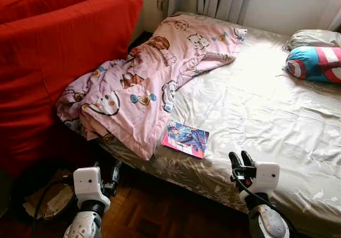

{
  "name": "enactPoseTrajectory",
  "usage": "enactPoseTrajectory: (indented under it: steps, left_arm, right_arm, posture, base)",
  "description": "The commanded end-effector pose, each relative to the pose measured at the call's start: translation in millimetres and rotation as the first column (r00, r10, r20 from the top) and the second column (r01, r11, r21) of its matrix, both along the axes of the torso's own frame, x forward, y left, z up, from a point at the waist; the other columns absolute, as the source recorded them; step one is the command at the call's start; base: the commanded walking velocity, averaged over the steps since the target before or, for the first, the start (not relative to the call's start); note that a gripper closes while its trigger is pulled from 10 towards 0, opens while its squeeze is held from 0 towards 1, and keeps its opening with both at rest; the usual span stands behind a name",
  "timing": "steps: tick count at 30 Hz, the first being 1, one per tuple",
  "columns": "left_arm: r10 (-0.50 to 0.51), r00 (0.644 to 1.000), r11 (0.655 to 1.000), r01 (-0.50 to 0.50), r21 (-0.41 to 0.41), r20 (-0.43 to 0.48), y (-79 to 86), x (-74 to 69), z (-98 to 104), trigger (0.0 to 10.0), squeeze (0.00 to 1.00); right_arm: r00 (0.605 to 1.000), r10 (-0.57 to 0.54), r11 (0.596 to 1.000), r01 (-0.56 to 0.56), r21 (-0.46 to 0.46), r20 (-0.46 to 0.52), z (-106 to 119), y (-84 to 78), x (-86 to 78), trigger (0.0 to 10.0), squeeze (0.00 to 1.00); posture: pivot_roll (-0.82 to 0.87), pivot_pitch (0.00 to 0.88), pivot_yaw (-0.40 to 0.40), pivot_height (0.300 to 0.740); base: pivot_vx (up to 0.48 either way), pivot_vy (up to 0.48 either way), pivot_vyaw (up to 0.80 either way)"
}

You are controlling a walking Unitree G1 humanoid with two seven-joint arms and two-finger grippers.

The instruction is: Clean up the room

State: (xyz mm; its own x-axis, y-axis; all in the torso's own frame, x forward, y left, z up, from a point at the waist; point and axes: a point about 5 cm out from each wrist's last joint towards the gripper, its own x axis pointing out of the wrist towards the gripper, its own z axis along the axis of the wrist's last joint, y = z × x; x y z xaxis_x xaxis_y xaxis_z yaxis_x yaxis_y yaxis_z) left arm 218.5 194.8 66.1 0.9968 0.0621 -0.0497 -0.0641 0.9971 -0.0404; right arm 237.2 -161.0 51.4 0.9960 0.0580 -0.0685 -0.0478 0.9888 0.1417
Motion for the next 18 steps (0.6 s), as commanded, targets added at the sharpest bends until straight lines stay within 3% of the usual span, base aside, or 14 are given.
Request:
enactPoseTrajectory:
  steps: [1, 9, 18]
  left_arm:
    - [0.001, 1.000, 1.000, -0.001, -0.010, 0.012, -0.3, 0.7, 5.2, 10.0, 0.00]
    - [0.010, 1.000, 1.000, -0.009, -0.028, 0.018, -2.9, 1.2, 7.0, 10.0, 0.00]
    - [0.014, 1.000, 0.999, -0.013, -0.033, 0.026, -2.5, 1.5, 10.7, 10.0, 0.00]
  right_arm:
    - [1.000, -0.014, 1.000, 0.014, 0.009, 0.004, 2.5, -2.6, 0.2, 10.0, 0.00]
    - [1.000, -0.025, 0.999, 0.025, 0.022, 0.001, 4.4, -2.4, 1.8, 10.0, 0.00]
    - [1.000, -0.021, 0.999, 0.021, 0.025, -0.006, 3.1, -1.2, 4.1, 10.0, 0.00]
  posture:
    - [0.03, 0.150, -0.049, 0.740]
    - [0.03, 0.170, -0.056, 0.740]
    - [0.04, 0.192, -0.056, 0.740]
  base:
    - [0.000, 0.000, 0.00]
    - [0.000, 0.000, 0.00]
    - [0.253, 0.000, 0.00]
